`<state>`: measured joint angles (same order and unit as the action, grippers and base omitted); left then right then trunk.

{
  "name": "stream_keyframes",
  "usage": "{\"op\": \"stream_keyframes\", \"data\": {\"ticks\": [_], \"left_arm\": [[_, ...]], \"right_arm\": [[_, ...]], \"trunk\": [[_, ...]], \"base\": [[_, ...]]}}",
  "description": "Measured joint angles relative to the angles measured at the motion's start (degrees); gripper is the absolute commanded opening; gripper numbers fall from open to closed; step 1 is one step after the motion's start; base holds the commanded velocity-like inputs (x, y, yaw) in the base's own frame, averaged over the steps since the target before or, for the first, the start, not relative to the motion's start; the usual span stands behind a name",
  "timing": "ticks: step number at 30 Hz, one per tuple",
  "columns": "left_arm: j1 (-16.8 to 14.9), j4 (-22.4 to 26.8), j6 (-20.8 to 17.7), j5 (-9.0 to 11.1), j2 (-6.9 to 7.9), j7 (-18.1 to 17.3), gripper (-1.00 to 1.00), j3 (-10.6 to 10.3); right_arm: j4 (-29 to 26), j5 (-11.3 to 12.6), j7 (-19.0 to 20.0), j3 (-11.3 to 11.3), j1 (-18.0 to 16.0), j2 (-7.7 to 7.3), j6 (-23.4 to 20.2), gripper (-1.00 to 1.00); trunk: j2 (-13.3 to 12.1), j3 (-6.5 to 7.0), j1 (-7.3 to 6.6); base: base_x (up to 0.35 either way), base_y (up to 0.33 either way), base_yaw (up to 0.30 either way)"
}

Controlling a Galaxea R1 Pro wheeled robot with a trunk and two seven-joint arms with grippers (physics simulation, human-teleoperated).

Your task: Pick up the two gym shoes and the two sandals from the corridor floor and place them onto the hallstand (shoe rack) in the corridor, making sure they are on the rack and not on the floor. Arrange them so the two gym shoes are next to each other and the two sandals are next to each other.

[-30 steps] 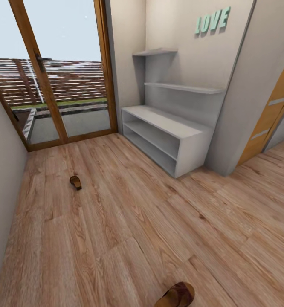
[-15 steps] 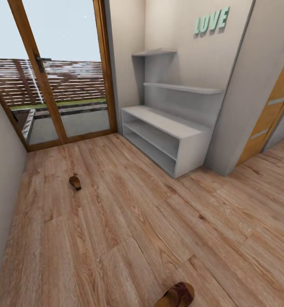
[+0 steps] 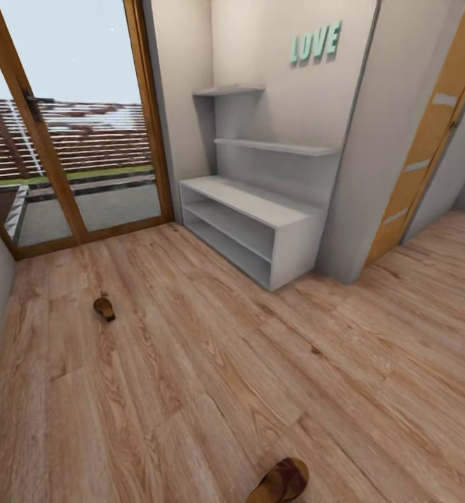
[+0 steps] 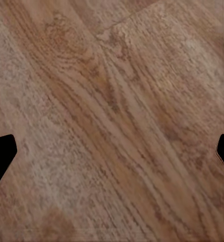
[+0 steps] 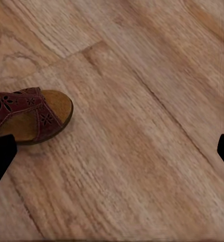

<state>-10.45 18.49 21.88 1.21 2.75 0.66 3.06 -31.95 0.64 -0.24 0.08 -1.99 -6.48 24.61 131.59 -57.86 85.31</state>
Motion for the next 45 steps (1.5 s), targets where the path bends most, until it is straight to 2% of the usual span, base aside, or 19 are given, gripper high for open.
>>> {"op": "stream_keyframes", "data": {"ticks": [20, 31, 40, 44, 45], "left_arm": [[0.0, 0.0, 0.0, -0.1, 0.03, 0.0, 1.00, 0.0], [0.0, 0.0, 0.0, -0.2, 0.03, 0.0, 1.00, 0.0], [-0.1, 0.2, -0.1, -0.4, 0.06, -0.4, 1.00, -0.4], [-0.6, 0.7, -0.5, -0.5, 0.34, -0.8, 1.00, -0.6], [-2.0, 1.5, -0.9, -0.9, 0.41, -1.3, 1.00, -0.7]], "right_arm": [[0.0, 0.0, 0.0, 0.0, 0.0, 0.02, 0.0, 1.00], [0.0, 0.0, 0.0, 0.0, 0.0, 0.03, 0.0, 1.00], [0.0, 0.0, 0.2, 0.1, 0.0, 0.07, -0.1, 1.00], [-1.6, -0.1, 0.1, 0.3, -0.1, 0.10, -0.1, 1.00], [-6.6, -0.1, 0.1, 0.2, -0.6, 0.04, -0.4, 1.00]], "trunk": [[0.0, 0.98, 0.00], [0.0, 1.52, 0.01], [0.0, 1.62, 0.00], [0.0, 1.62, 0.00], [0.0, 1.64, 0.00]], "base": [[-0.005, 0.002, -0.219], [-0.189, -0.053, -0.216], [-0.014, -0.005, -0.026], [0.000, 0.000, -0.001], [0.000, 0.000, 0.000]]}}
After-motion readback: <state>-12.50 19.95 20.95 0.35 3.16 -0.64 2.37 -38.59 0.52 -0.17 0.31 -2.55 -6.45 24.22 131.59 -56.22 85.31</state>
